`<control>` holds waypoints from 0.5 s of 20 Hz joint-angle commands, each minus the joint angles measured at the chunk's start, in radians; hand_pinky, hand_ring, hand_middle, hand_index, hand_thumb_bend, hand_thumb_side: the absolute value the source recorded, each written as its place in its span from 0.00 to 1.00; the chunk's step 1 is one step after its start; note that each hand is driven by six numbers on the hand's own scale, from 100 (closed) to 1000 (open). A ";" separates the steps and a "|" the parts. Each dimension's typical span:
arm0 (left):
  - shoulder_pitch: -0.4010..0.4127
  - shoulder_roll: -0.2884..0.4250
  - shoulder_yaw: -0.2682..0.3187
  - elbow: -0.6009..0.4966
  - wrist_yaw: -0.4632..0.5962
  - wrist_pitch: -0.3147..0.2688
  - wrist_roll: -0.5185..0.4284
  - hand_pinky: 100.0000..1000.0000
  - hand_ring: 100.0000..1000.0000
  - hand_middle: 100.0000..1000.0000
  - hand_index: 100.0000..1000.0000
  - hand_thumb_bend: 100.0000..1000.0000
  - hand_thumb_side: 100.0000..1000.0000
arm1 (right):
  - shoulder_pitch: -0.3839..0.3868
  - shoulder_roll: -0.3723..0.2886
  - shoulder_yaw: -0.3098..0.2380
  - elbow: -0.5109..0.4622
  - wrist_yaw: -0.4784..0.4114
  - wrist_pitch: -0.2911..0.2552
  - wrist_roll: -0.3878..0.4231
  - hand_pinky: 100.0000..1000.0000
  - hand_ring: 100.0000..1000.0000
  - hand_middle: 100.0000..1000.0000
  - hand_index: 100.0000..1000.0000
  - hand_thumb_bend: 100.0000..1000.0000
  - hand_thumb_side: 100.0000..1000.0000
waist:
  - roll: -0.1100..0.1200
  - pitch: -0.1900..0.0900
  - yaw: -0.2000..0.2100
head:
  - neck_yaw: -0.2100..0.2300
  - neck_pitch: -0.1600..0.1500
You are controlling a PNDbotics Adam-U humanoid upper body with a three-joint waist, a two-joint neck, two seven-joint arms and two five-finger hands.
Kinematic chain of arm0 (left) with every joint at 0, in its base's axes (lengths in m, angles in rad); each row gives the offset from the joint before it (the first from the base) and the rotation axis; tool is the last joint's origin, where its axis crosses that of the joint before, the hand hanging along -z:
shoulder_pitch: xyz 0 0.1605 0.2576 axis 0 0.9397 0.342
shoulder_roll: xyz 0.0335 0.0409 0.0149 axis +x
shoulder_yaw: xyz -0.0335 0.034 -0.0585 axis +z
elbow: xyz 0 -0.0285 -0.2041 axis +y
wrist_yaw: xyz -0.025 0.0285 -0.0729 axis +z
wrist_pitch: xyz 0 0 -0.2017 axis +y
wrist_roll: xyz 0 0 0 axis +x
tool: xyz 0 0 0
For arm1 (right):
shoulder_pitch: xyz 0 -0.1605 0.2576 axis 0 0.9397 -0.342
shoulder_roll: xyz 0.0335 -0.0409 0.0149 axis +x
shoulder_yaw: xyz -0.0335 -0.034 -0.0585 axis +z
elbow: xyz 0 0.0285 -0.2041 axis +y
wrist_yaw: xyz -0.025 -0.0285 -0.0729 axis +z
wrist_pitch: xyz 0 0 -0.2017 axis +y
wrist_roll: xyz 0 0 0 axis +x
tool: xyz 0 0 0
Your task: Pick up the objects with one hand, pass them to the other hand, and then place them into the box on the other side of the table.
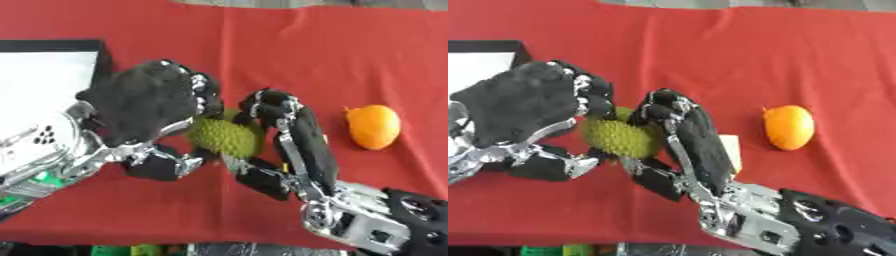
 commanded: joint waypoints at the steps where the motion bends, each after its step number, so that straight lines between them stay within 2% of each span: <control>1: -0.011 0.010 0.021 -0.012 0.023 0.014 0.026 0.43 0.44 0.41 0.51 0.00 0.17 | -0.003 -0.011 -0.003 -0.020 0.022 0.009 0.006 0.21 0.57 0.37 0.39 0.16 0.00 | 0.004 -0.019 -0.001 | 0.003 -0.004; 3: -0.007 0.014 0.031 -0.012 0.046 0.022 0.043 0.41 0.43 0.40 0.50 0.00 0.16 | -0.002 -0.013 -0.004 -0.020 0.037 0.019 0.016 0.23 0.59 0.40 0.41 0.21 0.00 | 0.004 -0.020 -0.001 | 0.003 -0.003; 7: 0.003 0.027 0.050 -0.012 0.107 0.039 0.081 0.40 0.41 0.39 0.46 0.00 0.16 | 0.000 -0.016 -0.007 -0.020 0.071 0.045 0.061 0.29 0.65 0.46 0.47 0.48 0.00 | 0.004 -0.020 -0.002 | 0.003 -0.002; 10: 0.007 0.033 0.060 -0.012 0.140 0.053 0.104 0.37 0.40 0.38 0.45 0.00 0.16 | 0.000 -0.017 -0.009 -0.020 0.093 0.071 0.092 0.33 0.68 0.49 0.53 0.57 0.00 | 0.004 -0.020 -0.003 | 0.004 -0.001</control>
